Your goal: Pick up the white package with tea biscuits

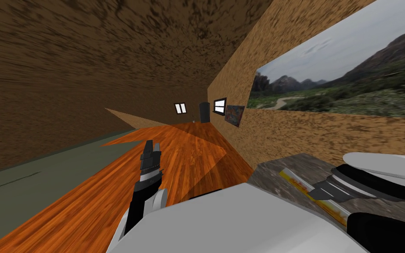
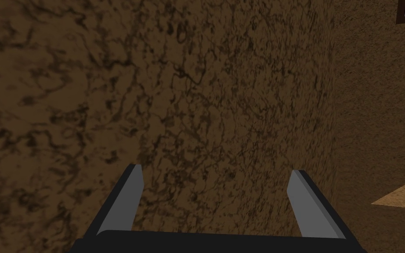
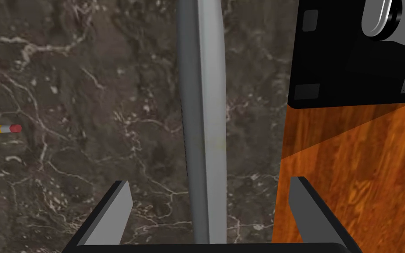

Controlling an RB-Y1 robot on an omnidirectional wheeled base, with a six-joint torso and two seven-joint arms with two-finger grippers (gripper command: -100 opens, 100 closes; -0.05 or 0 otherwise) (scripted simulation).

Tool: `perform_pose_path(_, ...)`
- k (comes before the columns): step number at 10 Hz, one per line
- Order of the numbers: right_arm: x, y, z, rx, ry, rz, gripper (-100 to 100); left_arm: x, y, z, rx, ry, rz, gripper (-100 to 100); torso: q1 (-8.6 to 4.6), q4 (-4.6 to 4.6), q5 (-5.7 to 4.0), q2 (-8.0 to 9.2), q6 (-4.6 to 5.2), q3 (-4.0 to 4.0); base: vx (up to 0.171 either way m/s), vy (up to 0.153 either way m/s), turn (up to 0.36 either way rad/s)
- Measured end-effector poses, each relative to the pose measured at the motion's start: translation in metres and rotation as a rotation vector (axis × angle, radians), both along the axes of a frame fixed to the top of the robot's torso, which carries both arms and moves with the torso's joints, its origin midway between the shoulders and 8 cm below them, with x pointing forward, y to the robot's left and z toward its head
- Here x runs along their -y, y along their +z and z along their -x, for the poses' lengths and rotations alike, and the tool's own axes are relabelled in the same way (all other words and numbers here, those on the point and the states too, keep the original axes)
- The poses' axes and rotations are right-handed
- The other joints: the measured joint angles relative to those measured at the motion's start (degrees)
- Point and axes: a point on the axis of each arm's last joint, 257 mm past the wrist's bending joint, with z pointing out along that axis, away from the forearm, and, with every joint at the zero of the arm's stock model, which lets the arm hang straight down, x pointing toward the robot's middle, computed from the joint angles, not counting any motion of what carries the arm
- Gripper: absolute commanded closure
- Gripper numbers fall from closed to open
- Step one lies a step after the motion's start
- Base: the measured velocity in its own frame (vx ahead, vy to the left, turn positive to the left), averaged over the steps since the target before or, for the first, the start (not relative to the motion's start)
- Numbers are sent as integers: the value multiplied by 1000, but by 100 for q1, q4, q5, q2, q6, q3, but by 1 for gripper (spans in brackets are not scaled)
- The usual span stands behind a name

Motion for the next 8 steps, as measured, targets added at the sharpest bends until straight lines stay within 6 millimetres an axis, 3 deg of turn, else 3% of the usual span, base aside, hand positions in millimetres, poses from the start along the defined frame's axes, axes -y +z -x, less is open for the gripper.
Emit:
perform_pose_path(1, 0, 0, 1, 1, 0, 1, 100, 0, 0, 0, 0, 0, 0, 0, 2, 1, 1, 4, 1, 2, 0, 0, 0)
perform_pose_path(5, 0, 0, 1, 1, 0, 1, 100, 0, 0, 0, 0, 0, 0, 0, -2, 2, -1, 11, 0, 6, 0, 0, 0)
perform_pose_path(6, 0, 0, 1, 1, 0, 0, 0, 0, 0, 0, 0, 0, 0, 0, -1, 3, 0, 11, 1, 6, 0, 0, 0)
perform_pose_path(7, 0, 0, 1, 1, 0, 0, 100, 0, 0, 0, 0, 0, 0, 0, 0, 3, 1, 11, 1, 7, -22, 9, -115)
perform_pose_path(8, 2, 4, -6, 4, 7, 3, 100, 0, 0, 0, 0, 0, 0, 0, 1, 4, 4, 19, 6, 10, -45, 8, -126)
